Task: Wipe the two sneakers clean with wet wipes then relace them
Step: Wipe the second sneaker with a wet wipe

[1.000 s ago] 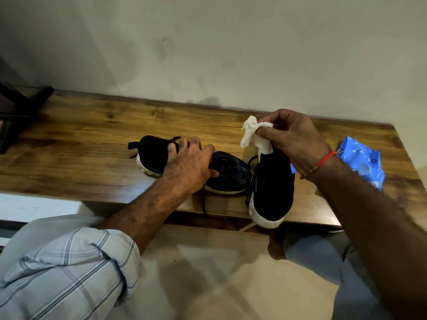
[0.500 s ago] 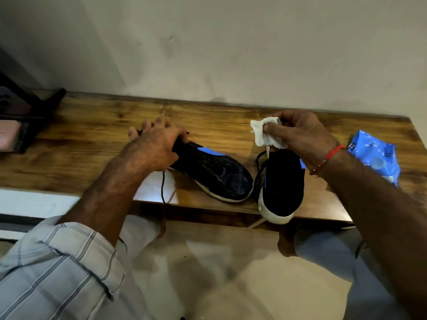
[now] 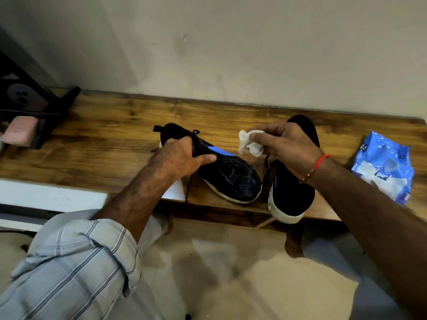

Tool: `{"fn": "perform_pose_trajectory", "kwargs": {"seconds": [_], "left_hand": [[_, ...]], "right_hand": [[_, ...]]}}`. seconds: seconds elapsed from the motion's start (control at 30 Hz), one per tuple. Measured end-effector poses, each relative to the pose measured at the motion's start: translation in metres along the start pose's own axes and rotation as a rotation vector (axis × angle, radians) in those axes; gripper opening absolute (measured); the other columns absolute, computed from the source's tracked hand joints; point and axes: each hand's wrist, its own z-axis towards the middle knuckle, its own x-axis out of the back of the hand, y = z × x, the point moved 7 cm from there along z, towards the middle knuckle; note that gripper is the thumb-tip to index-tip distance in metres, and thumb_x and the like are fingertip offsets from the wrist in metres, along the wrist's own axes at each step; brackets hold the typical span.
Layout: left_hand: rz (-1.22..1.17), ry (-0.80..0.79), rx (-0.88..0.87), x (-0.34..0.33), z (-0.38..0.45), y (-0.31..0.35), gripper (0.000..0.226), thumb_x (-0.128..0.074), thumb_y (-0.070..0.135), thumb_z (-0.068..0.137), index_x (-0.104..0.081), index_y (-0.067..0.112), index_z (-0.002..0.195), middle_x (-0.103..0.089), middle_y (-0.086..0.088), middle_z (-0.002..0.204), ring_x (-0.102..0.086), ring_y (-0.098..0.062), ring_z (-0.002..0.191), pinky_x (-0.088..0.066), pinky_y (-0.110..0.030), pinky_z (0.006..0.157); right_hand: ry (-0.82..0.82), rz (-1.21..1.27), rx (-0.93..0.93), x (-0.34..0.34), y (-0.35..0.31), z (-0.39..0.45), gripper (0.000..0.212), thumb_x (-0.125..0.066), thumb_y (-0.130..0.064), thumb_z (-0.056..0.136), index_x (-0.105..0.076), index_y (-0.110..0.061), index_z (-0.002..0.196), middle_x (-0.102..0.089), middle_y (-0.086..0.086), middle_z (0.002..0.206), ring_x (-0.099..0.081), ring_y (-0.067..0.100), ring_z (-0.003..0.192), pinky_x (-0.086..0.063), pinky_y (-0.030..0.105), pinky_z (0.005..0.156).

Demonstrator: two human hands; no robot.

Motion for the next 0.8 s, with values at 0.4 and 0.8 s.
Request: {"fn": "perform_pose_trajectory", "kwargs": {"seconds": [0.4, 0.8], "left_hand": [[-0.556, -0.39, -0.123, -0.015, 0.015, -0.02, 0.013, -0.055, 0.02, 0.102, -0.066, 0.015, 0.106, -0.068, 0.004, 0.113, -0.062, -0.013, 0.111, -0.045, -0.025, 0.094], [-0.619, -0.4, -0.172, -0.016, 0.02, -0.025, 0.024, -0.049, 0.031, 0.107, -0.065, 0.026, 0.124, -0.068, 0.012, 0.117, -0.062, 0.005, 0.103, -0.047, -0.01, 0.08]], "right_hand": [[-0.171, -0.269, 0.097, -0.038, 0.016, -0.003, 0.032, -0.075, -0.007, 0.085, -0.071, -0.023, 0.113, -0.075, -0.004, 0.097, -0.07, 0.007, 0.097, -0.056, 0.028, 0.092], [0.158, -0.282, 0.338, -0.065, 0.015, 0.018, 0.014, -0.074, -0.015, 0.087, -0.075, -0.022, 0.099, -0.074, -0.005, 0.098, -0.07, 0.011, 0.092, -0.058, 0.039, 0.085]]}}
